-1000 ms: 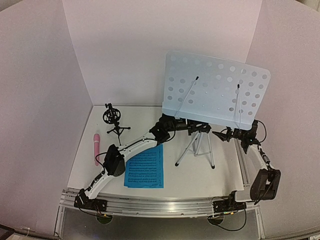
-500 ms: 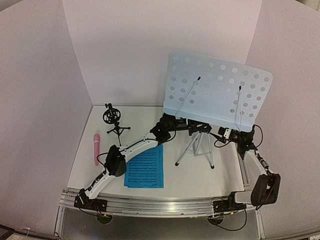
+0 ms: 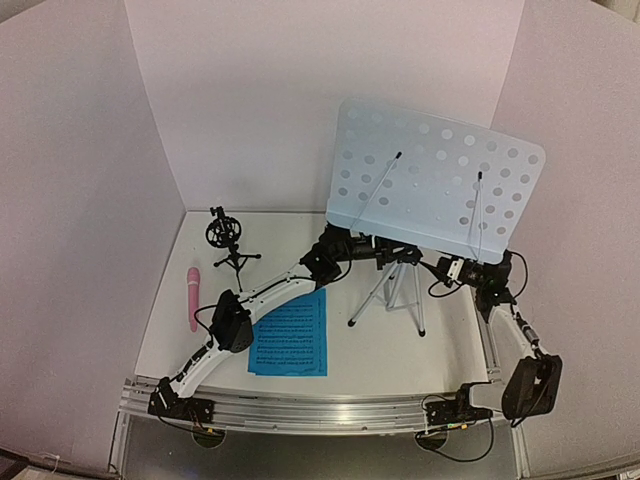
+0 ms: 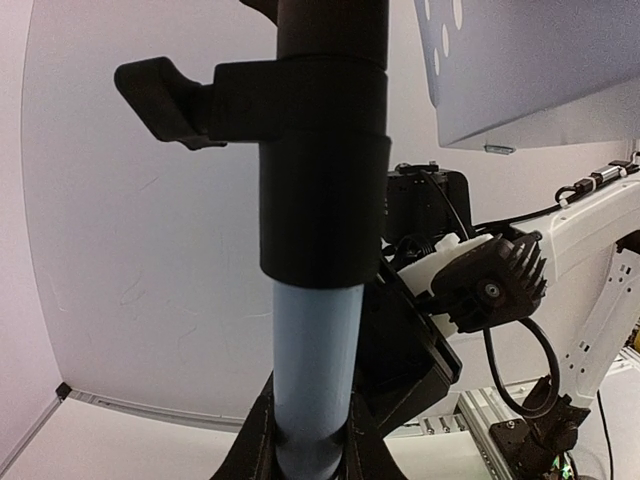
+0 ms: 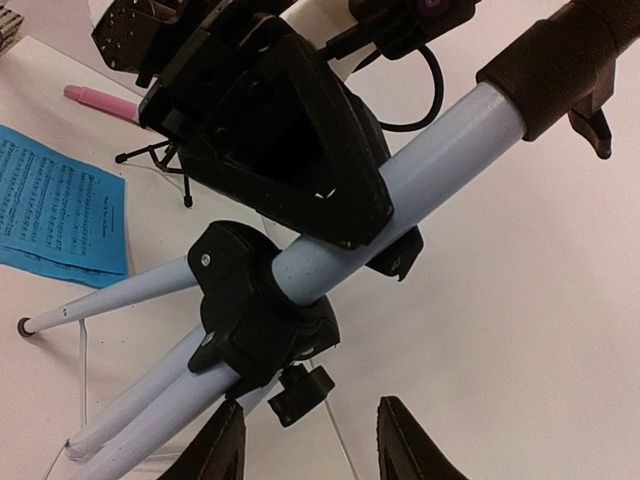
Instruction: Set up the instrument practice props
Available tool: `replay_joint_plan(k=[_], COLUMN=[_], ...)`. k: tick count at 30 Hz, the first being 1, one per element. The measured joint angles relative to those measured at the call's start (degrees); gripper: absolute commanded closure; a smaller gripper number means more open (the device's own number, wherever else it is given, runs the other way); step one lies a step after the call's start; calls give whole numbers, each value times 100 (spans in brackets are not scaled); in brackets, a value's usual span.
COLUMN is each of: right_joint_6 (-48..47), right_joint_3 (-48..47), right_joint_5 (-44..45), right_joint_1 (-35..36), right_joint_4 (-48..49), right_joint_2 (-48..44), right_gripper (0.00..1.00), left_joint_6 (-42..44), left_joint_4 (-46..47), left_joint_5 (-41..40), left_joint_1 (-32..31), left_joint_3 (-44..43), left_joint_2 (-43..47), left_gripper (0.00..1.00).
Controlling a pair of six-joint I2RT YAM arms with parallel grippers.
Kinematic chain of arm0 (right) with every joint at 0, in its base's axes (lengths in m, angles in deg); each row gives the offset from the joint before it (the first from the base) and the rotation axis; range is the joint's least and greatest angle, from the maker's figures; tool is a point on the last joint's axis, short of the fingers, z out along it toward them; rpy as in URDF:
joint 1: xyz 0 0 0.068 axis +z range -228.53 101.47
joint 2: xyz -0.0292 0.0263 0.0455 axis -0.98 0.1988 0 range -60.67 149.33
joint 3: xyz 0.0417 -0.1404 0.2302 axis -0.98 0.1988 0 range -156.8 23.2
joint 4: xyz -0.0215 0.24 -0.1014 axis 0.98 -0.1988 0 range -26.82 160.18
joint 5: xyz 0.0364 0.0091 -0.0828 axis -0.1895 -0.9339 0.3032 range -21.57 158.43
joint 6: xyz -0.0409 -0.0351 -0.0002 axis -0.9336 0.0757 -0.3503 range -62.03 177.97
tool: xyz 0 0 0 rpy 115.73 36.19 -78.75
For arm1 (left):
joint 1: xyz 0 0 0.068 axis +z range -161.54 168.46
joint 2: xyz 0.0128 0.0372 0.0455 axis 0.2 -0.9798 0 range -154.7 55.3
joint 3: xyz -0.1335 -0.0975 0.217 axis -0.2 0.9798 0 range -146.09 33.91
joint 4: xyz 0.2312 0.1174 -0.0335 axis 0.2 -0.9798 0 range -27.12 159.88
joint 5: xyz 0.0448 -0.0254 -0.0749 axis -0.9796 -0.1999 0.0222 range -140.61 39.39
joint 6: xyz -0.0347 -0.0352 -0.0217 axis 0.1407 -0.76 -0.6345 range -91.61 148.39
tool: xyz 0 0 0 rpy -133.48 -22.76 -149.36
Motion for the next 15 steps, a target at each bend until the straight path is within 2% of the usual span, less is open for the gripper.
replay_joint_plan(k=[8, 15], right_joint_6=[-260, -402], right_joint_3=[-4, -9], right_joint_5=[277, 466], right_joint_1=[280, 380], right_joint_4=[64, 124], right_joint_2=[242, 257], right_gripper=[66, 82], left_joint_6=[-26, -90], left_joint_4=[14, 89], left_joint_5=[6, -22], left_joint_1=[17, 11], left_joint_3=[-1, -1], left_joint_2=[-4, -17], left_gripper=[100, 100])
